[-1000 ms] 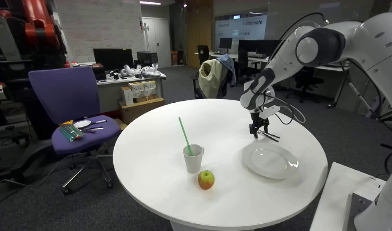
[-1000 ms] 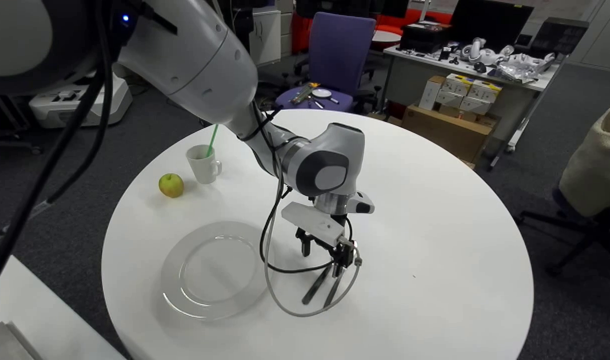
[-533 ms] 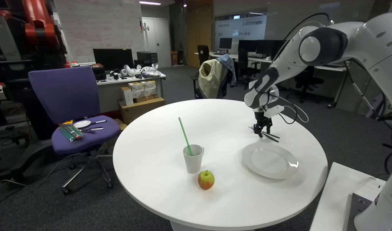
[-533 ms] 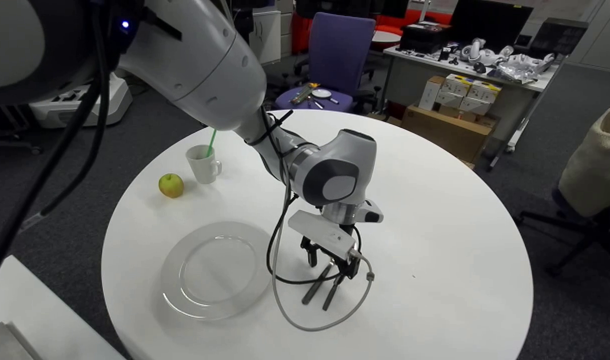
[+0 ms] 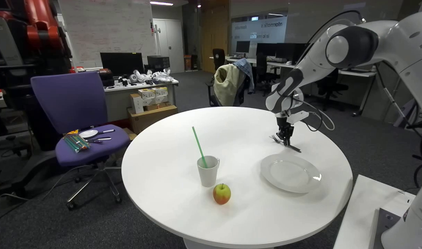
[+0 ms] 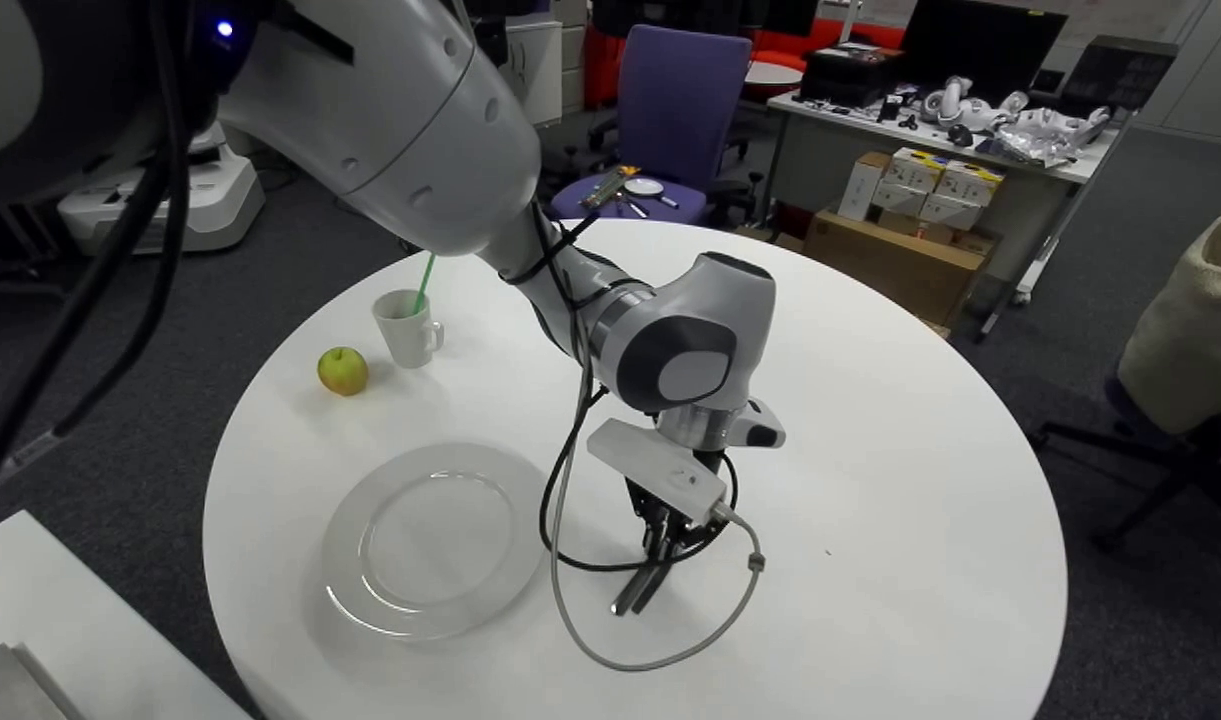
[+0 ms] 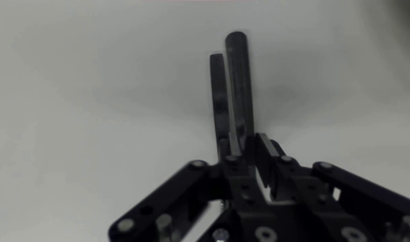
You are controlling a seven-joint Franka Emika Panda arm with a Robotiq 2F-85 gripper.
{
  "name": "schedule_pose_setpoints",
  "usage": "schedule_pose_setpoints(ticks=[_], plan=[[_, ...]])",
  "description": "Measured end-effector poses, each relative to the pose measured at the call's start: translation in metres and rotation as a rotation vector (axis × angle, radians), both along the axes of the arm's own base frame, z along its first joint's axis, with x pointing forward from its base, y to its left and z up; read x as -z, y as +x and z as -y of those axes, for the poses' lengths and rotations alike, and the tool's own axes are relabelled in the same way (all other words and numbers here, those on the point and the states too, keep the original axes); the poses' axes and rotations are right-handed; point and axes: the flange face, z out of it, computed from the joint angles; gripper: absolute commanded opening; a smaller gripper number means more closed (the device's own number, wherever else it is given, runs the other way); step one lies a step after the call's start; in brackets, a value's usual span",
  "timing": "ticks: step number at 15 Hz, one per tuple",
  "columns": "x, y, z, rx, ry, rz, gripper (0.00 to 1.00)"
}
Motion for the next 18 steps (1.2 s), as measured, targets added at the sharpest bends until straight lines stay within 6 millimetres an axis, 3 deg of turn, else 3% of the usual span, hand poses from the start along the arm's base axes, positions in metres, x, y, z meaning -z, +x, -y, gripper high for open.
schedule_pose_setpoints(ticks=[11, 18], plan=[[-0.003, 0.009, -0.01, 0.019, 0.014, 0.034, 0.03], [-0.006, 0.006, -0.032, 0.069, -0.037, 0.124, 0.03]])
